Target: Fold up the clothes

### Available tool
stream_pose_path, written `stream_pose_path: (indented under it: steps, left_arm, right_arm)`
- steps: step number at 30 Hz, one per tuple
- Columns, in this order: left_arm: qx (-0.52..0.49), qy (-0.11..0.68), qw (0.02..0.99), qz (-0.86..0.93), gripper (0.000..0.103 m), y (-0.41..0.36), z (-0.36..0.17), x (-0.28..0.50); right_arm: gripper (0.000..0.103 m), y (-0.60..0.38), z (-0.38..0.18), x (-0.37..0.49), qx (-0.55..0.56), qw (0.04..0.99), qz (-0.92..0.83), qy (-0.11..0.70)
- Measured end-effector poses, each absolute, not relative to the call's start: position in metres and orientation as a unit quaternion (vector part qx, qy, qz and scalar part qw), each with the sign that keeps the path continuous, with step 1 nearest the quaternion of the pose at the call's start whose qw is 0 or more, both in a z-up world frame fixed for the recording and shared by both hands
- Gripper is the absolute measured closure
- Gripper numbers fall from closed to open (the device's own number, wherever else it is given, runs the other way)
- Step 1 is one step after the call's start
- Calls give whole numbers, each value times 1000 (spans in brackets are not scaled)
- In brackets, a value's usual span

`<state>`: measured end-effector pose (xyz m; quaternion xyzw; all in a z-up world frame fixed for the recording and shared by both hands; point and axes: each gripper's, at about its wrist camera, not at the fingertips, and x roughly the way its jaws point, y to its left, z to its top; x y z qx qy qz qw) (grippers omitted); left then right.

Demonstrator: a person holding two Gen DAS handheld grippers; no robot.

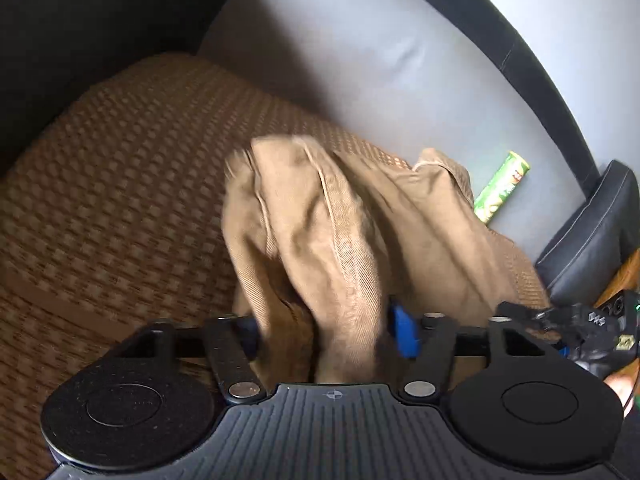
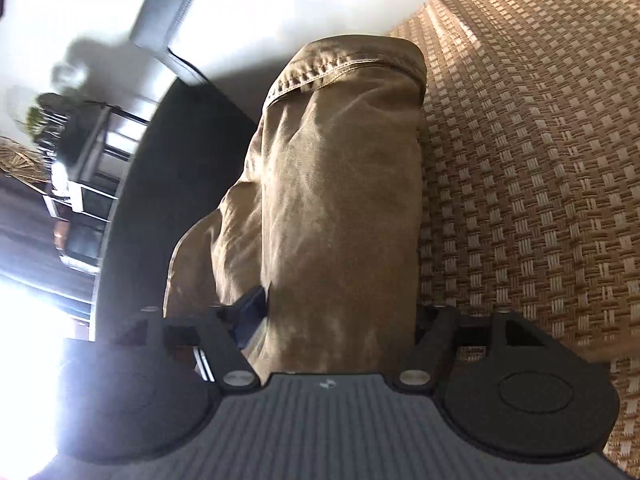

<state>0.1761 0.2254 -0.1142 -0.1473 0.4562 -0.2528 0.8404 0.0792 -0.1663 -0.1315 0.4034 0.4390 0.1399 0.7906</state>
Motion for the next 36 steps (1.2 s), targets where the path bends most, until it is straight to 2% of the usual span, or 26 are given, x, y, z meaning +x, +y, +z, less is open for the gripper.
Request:
stream_pose_path:
  steps: [5,7,13,17,19,23,25,27,30,31,33,36]
  left_arm:
    - [-163,463,832,-258,13,245,-122,174]
    - [-175,476,822,-259,12,243,-133,176]
    - [-201,517,785,-276,8,229,-171,187]
    - [-210,516,779,-289,4,233,-177,191]
    - [-237,519,759,-314,2,229,-187,194]
    - [-279,513,728,-360,5,208,-205,198]
    - [-288,503,732,-357,0,201,-209,201]
    - [-286,500,734,-359,0,198,-209,203]
    - [-286,496,737,-359,8,200,-210,202]
    - [-290,494,737,-359,16,201,-210,202]
    - [-299,491,736,-358,21,205,-212,200]
    - [-317,492,734,-344,33,205,-212,196]
  right_arm:
    - [19,-168,-131,75,395,793,156,436]
    - [14,-169,-132,70,392,796,160,433]
    - [12,-171,-131,67,376,804,162,432]
    - [11,-171,-132,67,369,806,169,430]
    - [7,-171,-134,69,361,810,170,429]
    - [4,-171,-142,74,365,810,160,430]
    - [3,-170,-148,76,366,809,155,434]
    - [3,-170,-154,77,377,803,156,434]
    - [3,-170,-163,78,392,795,157,435]
    - [1,-169,-167,78,398,792,157,435]
    - [1,-169,-173,79,408,787,158,435]
    - [8,-169,-182,81,424,778,159,436]
